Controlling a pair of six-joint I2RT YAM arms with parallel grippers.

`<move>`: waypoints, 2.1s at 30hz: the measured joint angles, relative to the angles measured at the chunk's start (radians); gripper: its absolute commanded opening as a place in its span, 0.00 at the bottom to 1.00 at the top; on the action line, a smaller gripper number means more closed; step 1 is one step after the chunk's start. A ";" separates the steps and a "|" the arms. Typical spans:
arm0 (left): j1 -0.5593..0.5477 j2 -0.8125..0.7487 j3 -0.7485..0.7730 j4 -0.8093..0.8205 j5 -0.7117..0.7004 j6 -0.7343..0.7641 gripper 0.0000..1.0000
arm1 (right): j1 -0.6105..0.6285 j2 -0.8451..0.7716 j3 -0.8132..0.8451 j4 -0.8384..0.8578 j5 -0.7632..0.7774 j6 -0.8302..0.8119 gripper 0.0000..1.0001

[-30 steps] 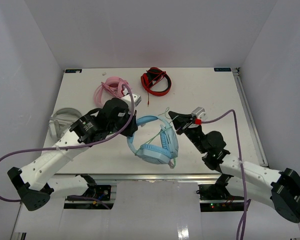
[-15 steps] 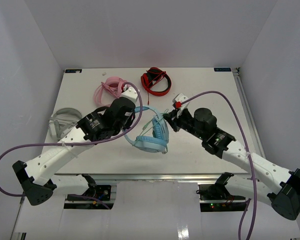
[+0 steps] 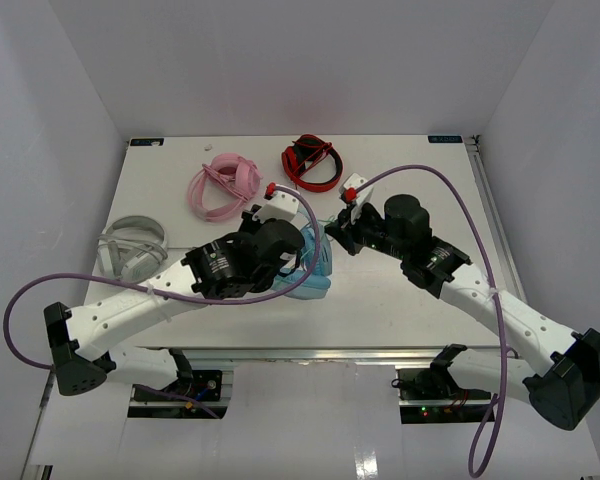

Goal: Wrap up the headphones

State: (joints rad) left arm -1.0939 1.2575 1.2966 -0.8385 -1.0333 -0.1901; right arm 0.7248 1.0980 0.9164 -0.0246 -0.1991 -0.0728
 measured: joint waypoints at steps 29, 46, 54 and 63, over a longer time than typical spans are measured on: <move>-0.024 -0.005 -0.068 0.005 -0.289 -0.011 0.00 | -0.127 0.202 0.116 0.015 -0.495 0.053 0.08; -0.031 0.014 -0.046 0.008 -0.305 -0.052 0.00 | -0.222 0.301 0.267 -0.064 -0.749 0.109 0.08; -0.030 0.035 -0.021 -0.047 -0.316 -0.106 0.00 | -0.225 0.317 0.268 -0.002 -0.868 0.190 0.12; -0.016 0.055 0.012 -0.045 -0.297 -0.145 0.00 | -0.224 0.293 0.125 0.453 -0.976 0.567 0.13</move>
State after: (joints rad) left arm -1.1103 1.3127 1.3086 -0.8838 -1.3305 -0.3350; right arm 0.5007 1.3912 1.0410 0.4284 -1.1751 0.4941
